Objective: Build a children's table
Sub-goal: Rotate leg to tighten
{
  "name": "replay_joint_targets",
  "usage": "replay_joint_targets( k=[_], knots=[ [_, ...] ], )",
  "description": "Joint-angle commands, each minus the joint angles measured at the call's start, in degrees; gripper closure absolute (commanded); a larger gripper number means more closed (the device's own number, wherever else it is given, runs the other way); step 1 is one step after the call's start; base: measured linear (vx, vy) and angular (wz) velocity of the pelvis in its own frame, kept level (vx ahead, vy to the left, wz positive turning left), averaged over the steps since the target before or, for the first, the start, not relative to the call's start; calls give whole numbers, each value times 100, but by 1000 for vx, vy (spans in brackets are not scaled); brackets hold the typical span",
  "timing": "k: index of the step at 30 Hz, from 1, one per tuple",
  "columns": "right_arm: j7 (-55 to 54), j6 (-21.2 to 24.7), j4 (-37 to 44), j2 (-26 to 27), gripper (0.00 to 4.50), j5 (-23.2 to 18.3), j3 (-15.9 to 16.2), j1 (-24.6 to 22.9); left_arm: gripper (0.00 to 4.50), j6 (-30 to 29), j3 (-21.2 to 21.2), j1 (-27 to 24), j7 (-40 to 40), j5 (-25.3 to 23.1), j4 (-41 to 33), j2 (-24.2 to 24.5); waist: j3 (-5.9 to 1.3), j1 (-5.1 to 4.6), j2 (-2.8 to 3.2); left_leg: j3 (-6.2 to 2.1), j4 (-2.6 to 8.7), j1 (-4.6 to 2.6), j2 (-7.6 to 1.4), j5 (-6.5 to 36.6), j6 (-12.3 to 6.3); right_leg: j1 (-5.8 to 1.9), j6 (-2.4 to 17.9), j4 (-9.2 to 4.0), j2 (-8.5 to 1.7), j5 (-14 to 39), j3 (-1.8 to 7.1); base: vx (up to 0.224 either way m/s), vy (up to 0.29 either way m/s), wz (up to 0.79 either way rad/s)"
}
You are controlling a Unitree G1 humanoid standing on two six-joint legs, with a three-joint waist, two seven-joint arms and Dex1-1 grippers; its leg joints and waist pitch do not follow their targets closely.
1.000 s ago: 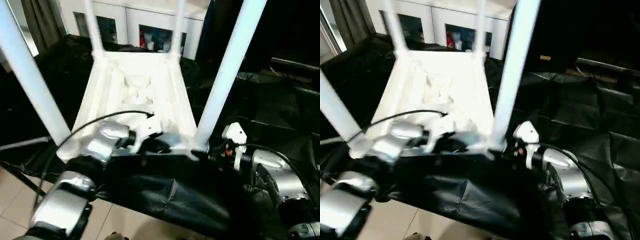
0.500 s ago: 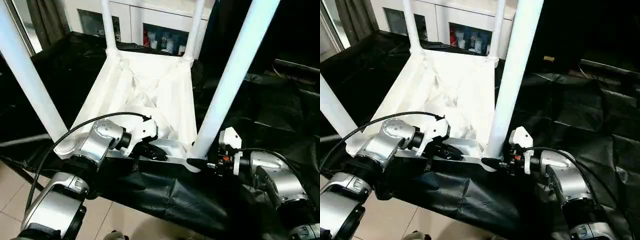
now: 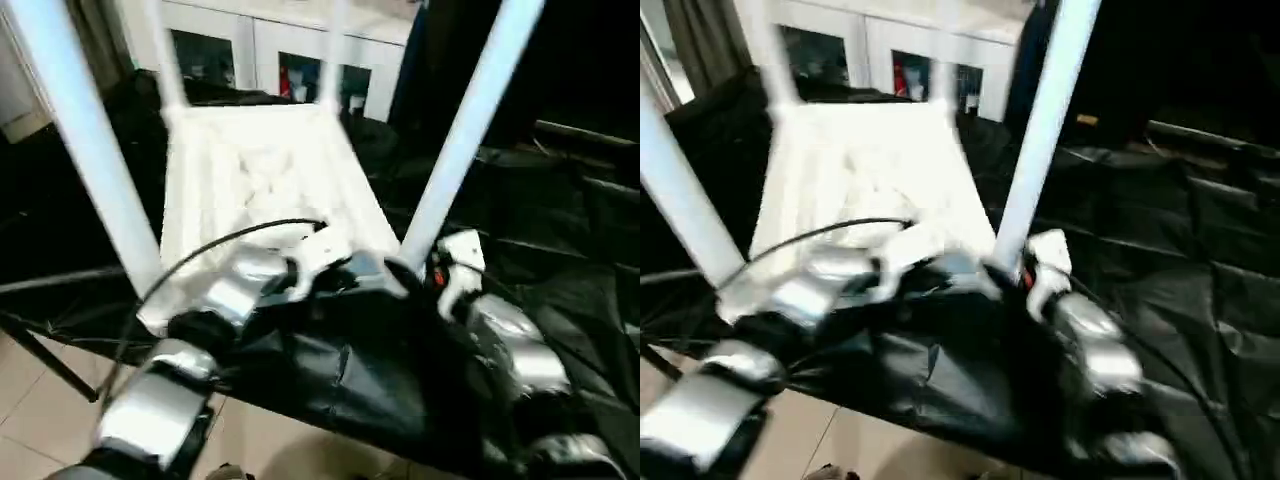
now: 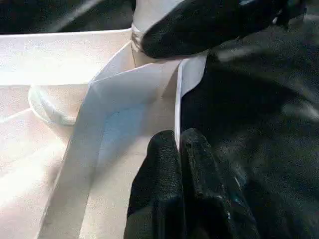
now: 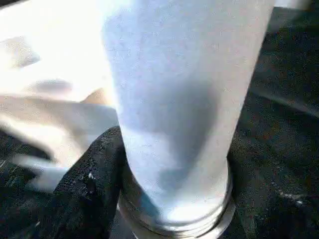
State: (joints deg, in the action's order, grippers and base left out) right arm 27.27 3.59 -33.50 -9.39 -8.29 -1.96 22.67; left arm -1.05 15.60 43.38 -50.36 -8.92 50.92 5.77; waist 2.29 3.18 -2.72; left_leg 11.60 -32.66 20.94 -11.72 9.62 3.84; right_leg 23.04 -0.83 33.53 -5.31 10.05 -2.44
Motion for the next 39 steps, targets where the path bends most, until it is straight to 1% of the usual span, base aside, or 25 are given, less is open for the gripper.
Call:
replay_joint_targets(
  k=[1,3,4,5,6,7,9,11,12,14,15,16,17,19,20,21,22,24,26,29,32,34,35,36,39],
  knots=[
    [-174,146,-240,224,184,359,389,-55,450,27,-94,25,355,173,103,-393,-283,-13,-65,-101,395,-71,-126,1876,-53,-146,798,-511,-263,2461,148,0,0,0],
    [-240,-33,-239,339,184,475,473,-38,450,74,-79,68,317,167,144,-529,-292,-10,-57,-91,386,-57,-120,1792,-125,-155,816,-497,-255,2271,155,0,0,0],
    [-195,-90,-223,367,128,452,467,-45,450,99,-77,83,312,160,168,-548,-299,-6,-55,-89,386,-46,-120,1726,-161,-166,834,-483,-257,2151,154,0,0,0],
    [-204,-116,-230,377,114,443,467,-39,450,115,-78,96,319,154,197,-556,-304,-5,-55,-86,380,-48,-121,1697,-182,-169,852,-477,-254,2088,154,0,0,0],
    [-142,-133,-226,382,114,390,455,-31,450,130,-79,109,320,145,226,-552,-310,-7,-46,-77,372,-42,-116,1639,-212,-168,888,-463,-241,1964,155,0,0,0],
    [-69,-160,-211,354,97,380,476,-32,450,146,-73,106,304,145,228,-529,-314,3,-33,-76,373,-50,-121,1635,-231,-173,918,-457,-247,1898,154,0,0,0],
    [7,-344,-220,216,85,478,556,-18,450,159,-66,91,172,177,207,-438,-316,7,-38,-77,375,-37,-121,1602,-252,-188,947,-448,-250,1833,150,0,0,0],
    [318,-436,-198,60,70,477,633,-23,450,209,-51,53,-64,227,148,-339,-313,5,-25,-76,374,-40,-126,1634,-281,-188,980,-449,-250,1812,149,0,0,0],
    [367,-445,-194,39,70,476,644,-25,450,212,-50,47,-98,235,140,-326,-312,5,-30,-76,376,-37,-124,1652,-292,-194,979,-453,-246,1819,146,0,0,0],
    [1233,-602,-54,-317,70,411,785,-96,450,245,-26,-75,-789,384,-68,-116,-314,13,-25,-74,371,-38,-127,1657,-323,-198,997,-452,-254,1798,149,0,0,0],
    [1552,-638,17,-436,70,351,820,-131,450,242,-19,-126,-1039,450,-158,-44,-316,26,-33,-68,357,-26,-128,1643,-379,-218,1035,-442,-257,1733,148,0,0,0],
    [1979,-650,129,-565,70,224,824,-180,450,241,1,-169,-1313,508,-243,56,-317,34,-34,-60,353,-29,-137,1600,-435,-212,1083,-430,-256,1601,156,0,0,0],
    [2154,-618,179,-615,70,159,817,-200,450,244,13,-183,-1420,525,-271,100,-327,33,-34,-65,351,-23,-142,1535,-496,-232,1148,-410,-254,1455,151,0,0,0],
    [2731,-437,446,-802,70,-99,830,-297,450,169,74,-231,-1805,562,-376,279,-335,56,-19,-55,339,-53,-161,1419,-547,-208,1268,-382,-249,1195,154,0,0,0],
    [3018,-370,589,-943,70,-215,865,-352,450,123,120,-292,-2121,600,-484,418,-335,62,-32,-54,339,-47,-159,1383,-568,-228,1306,-371,-240,1111,151,0,0,0],
    [3065,-377,595,-967,70,-226,871,-357,450,123,124,-298,-2157,601,-491,441,-334,66,-22,-66,347,-12,-166,1279,-615,-258,1357,-337,-247,964,146,0,0,0],
    [3215,-380,619,-1038,70,-264,889,-378,450,126,135,-314,-2256,601,-509,508,-338,63,-7,-61,343,-32,-175,1270,-617,-237,1403,-328,-244,879,144,0,0,0],
    [3584,-361,686,-1209,70,-356,934,-457,450,128,157,-347,-2478,592,-541,682,-335,76,-5,-50,340,-46,-184,1304,-588,-236,1473,-321,-235,843,139,0,0,0],
    [3755,-418,669,-1280,70,-357,944,-476,450,90,175,-378,-2650,610,-597,796,-327,103,-1,-38,346,-45,-191,1376,-526,-234,1463,-323,-241,965,137,0,0,0],
    [3888,-376,691,-1287,70,-390,945,-478,450,59,153,-400,-2801,641,-640,888,-323,103,-6,-43,356,-47,-191,1430,-423,-231,1447,-324,-246,1060,139,0,0,0],
    [3950,-271,897,-1286,70,-530,888,-571,450,-18,110,-437,-2910,703,-733,945,-329,110,-8,-43,353,-45,-187,1391,-403,-243,1433,-318,-247,999,144,0,0,0],
    [3979,-222,945,-1282,96,-595,878,-587,450,-25,107,-446,-2925,722,-753,949,-333,122,17,-43,350,-54,-192,1324,-423,-238,1462,-305,-244,892,144,0,0,0],
    [4006,-202,962,-1281,96,-631,879,-592,450,-17,100,-456,-2926,743,-767,942,-332,121,4,-36,345,-52,-185,1314,-429,-236,1477,-307,-234,863,142,0,0,0],
    [4028,-172,979,-1268,113,-673,870,-599,450,-18,91,-469,-2920,767,-785,923,-332,128,2,-36,345,-49,-184,1309,-429,-242,1476,-306,-238,862,141,0,0,0],
    [4027,-141,995,-1227,140,-706,846,-610,450,-19,77,-485,-2876,790,-811,880,-331,136,11,-37,350,-55,-186,1355,-393,-235,1461,-314,-242,943,141,0,0,0]
  ],
)
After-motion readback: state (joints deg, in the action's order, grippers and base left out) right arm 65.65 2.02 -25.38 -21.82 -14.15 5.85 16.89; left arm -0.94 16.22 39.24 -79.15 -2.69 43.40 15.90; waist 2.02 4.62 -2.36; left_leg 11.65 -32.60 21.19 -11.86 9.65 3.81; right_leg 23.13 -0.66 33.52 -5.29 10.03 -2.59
